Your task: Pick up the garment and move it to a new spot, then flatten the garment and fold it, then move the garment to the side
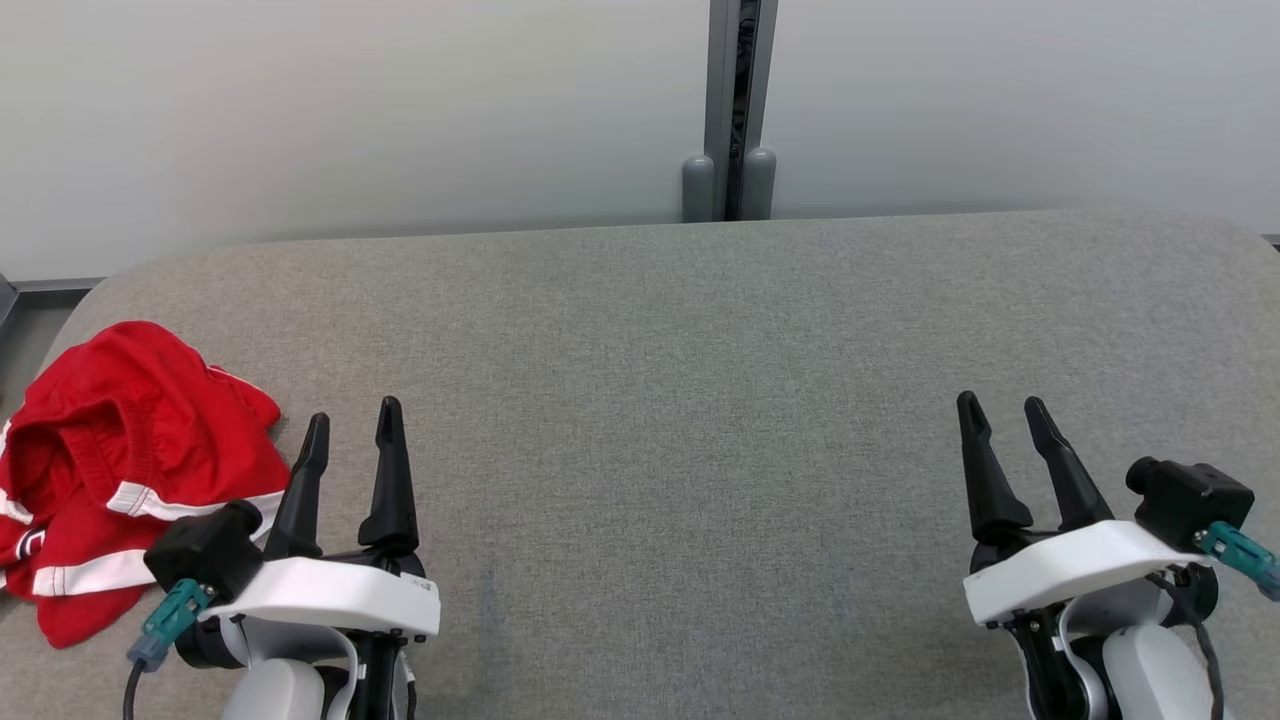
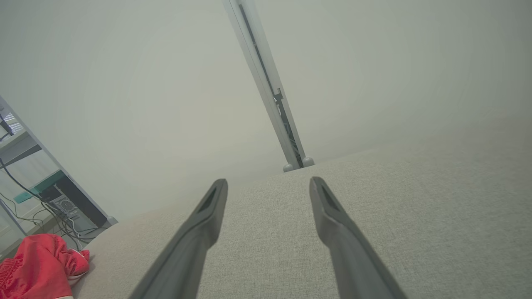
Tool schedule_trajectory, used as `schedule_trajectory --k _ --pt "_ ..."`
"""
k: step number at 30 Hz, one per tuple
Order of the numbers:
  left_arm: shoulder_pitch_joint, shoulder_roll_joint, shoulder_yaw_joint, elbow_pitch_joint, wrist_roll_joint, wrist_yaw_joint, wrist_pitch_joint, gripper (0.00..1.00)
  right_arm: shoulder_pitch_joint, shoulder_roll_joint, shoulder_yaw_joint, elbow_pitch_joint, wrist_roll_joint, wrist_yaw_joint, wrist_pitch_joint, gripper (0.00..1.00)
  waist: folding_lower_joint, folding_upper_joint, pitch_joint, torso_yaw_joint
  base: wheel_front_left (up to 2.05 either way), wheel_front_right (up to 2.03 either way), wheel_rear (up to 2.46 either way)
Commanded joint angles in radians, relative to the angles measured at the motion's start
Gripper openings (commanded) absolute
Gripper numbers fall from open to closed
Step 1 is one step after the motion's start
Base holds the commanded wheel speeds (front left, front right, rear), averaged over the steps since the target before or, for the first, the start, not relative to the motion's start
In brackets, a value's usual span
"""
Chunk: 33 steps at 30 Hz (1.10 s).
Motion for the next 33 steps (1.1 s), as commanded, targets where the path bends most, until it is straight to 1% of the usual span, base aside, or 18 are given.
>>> schedule_trajectory --k 1,8,17,23,33 --pt "0.001 0.005 0.0 -0.004 0.021 -0.003 -0.007 1.0 0.0 -0.01 0.004 -0.017 -0.022 0.002 -0.01 1.0 0.0 0.0 0.0 0.0 0.0 0.0 0.0" --pt "0.006 0.005 -0.004 0.0 0.082 -0.021 -0.016 1.0 0.0 -0.011 0.036 -0.03 -0.092 0.002 -0.034 1.0 0.0 0.0 0.0 -0.001 0.0 0.0 0.0" --pt "0.008 0.006 -0.009 -0.005 0.164 -0.014 -0.03 1.0 0.002 -0.012 0.058 -0.04 -0.166 0.002 -0.061 1.0 0.0 0.0 -0.001 0.002 0.0 0.0 0.0" --pt "0.012 0.006 -0.012 0.006 0.187 -0.018 -0.037 1.0 0.007 -0.013 0.062 -0.041 -0.213 0.002 -0.078 1.0 0.0 0.0 -0.002 -0.001 0.0 0.0 0.0" --pt "0.016 0.007 -0.009 0.01 0.246 -0.008 -0.049 1.0 0.014 -0.014 0.037 -0.024 -0.244 0.002 -0.107 1.0 0.0 0.0 -0.004 -0.004 0.0 0.0 0.0"
